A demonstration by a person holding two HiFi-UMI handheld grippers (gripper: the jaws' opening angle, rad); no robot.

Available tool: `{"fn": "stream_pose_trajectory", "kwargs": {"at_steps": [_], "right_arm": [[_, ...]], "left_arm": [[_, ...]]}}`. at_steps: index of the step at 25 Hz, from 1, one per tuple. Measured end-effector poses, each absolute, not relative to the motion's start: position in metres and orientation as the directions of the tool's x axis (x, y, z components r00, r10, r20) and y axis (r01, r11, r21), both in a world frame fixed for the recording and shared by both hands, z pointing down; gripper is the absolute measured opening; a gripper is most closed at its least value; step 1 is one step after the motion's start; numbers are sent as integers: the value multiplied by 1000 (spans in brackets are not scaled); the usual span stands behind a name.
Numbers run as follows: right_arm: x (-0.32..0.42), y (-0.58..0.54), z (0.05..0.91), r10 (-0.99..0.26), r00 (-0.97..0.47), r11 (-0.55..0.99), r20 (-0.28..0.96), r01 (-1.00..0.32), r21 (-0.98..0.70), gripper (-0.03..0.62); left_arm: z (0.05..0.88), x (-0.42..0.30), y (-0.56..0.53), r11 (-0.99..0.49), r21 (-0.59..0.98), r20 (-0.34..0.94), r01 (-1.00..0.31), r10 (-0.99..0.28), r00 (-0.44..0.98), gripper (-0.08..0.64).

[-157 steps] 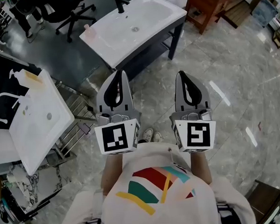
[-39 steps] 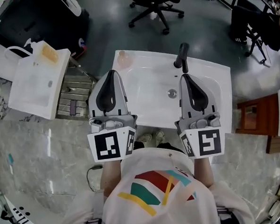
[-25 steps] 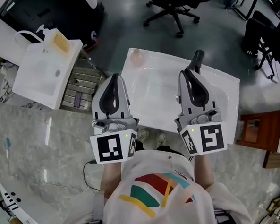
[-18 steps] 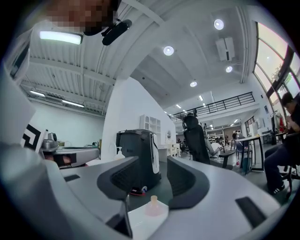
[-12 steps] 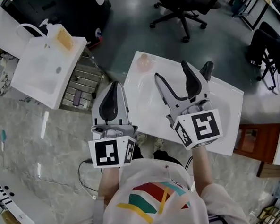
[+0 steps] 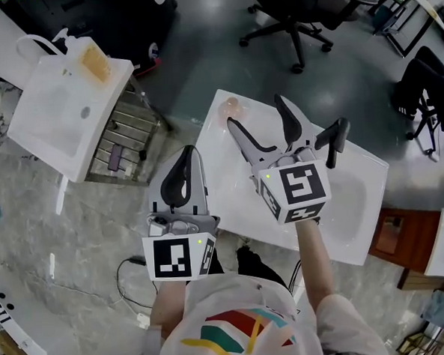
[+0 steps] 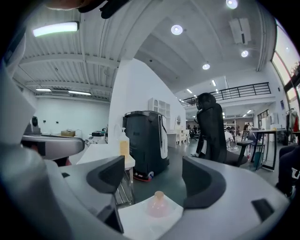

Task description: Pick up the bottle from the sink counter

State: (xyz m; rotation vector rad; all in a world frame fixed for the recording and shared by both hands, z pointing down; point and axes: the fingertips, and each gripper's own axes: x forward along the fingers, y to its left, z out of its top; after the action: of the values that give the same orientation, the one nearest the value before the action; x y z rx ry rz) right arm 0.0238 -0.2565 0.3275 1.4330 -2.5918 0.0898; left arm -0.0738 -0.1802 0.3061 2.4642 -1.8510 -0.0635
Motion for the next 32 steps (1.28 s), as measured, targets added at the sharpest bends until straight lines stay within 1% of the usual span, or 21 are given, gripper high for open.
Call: {"fn": "stream_pose_trajectory", "kwargs": {"at_steps": [6,16,24,32], "right_arm": [[6,-290,377,-797,-522,557,305,-830,34,374],[-10,-335,451,-734,-493,563,466,-826,13,374],[-11,-350,497,-694,-469,541,546,-841,-34,374],[-14,-358,532,-663,-439,521,607,-852,-46,374]], "left_arm": [[322,-81,-190,-279,52,40,-959,-959,281,18],[346,-90,-207,-274,77,90,-959,-956,280,18],[360,-97,-217,-263,87,116,-961,-955,272,18],[372,-103,-221,-257,103,141,-961,-952,270,18]]}}
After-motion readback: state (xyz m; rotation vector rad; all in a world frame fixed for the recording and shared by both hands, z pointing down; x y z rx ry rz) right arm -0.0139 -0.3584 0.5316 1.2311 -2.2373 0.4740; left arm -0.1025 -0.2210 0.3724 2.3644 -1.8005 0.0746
